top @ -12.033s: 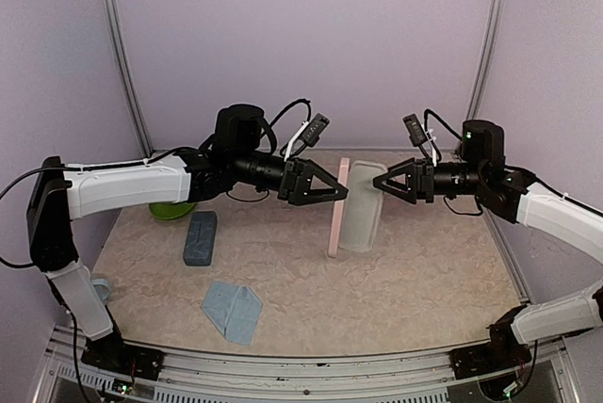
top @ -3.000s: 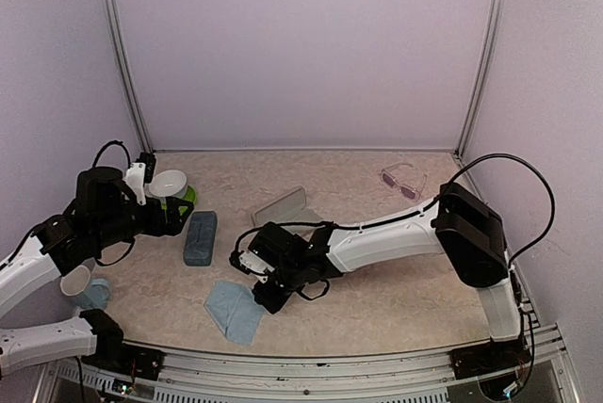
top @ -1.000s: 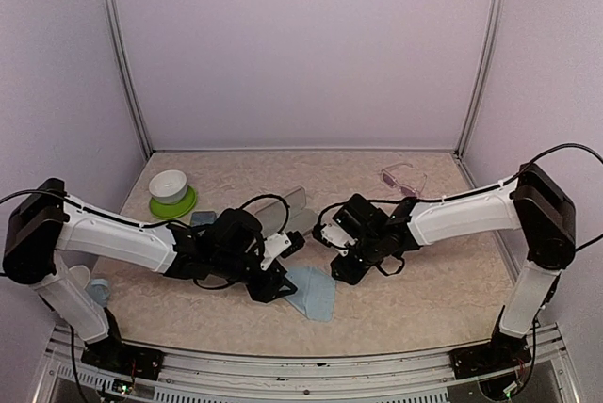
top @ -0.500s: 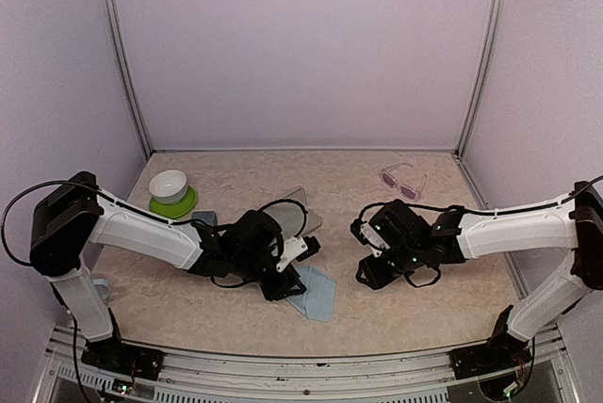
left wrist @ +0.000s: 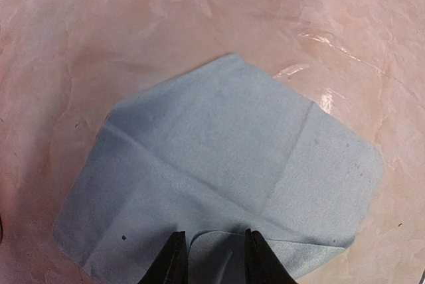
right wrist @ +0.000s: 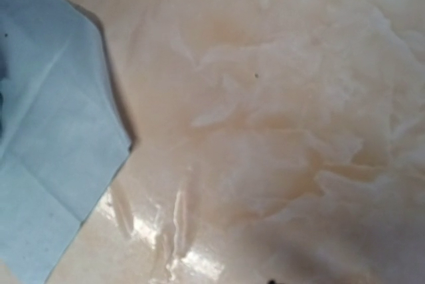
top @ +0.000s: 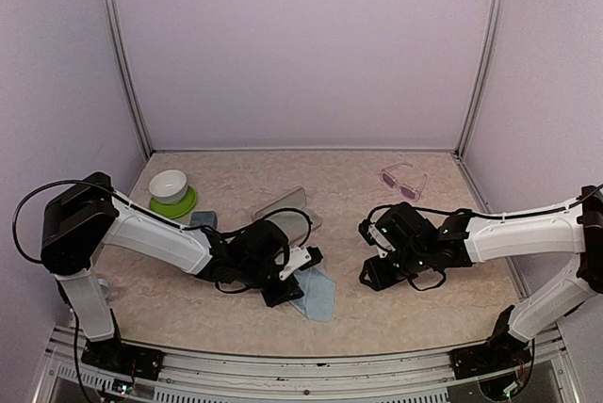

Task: Organize the sunglasses
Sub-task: Adjust the glasses cleaning cloth at the center of the board.

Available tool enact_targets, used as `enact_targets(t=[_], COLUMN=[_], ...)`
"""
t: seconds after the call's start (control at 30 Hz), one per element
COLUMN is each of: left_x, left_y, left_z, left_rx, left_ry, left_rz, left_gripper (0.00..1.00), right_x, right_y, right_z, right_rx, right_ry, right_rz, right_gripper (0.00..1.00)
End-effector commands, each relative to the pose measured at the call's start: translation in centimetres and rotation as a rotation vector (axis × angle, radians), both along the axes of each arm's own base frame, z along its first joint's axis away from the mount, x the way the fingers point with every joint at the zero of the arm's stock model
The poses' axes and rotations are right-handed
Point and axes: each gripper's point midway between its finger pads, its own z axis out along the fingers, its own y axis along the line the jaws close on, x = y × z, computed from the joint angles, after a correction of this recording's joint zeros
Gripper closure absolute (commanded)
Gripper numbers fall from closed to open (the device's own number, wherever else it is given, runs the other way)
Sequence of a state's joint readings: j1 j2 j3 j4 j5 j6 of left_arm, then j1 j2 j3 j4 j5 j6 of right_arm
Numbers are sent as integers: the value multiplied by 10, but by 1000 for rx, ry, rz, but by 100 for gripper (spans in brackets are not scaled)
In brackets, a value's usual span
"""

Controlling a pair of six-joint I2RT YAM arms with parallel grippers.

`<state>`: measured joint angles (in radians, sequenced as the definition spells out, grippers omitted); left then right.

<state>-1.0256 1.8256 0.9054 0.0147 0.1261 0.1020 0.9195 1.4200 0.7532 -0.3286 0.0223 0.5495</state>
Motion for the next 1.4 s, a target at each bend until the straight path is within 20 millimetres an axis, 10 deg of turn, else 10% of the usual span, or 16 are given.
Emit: enact_targets(t=[0.0, 1.37], left_x=[-4, -12], left_y=[-1, -1], left_z=[-8, 4], left_rx=[30, 28], left_ry=[-25, -90], left_rz=[-17, 51], left_gripper=[71, 87], right_x=[0, -7], right_y=[1, 5], right_z=[1, -9], right_rx=[26, 67], right_ry=[6, 49], right_rz=[-13, -25], right_gripper=[66, 69])
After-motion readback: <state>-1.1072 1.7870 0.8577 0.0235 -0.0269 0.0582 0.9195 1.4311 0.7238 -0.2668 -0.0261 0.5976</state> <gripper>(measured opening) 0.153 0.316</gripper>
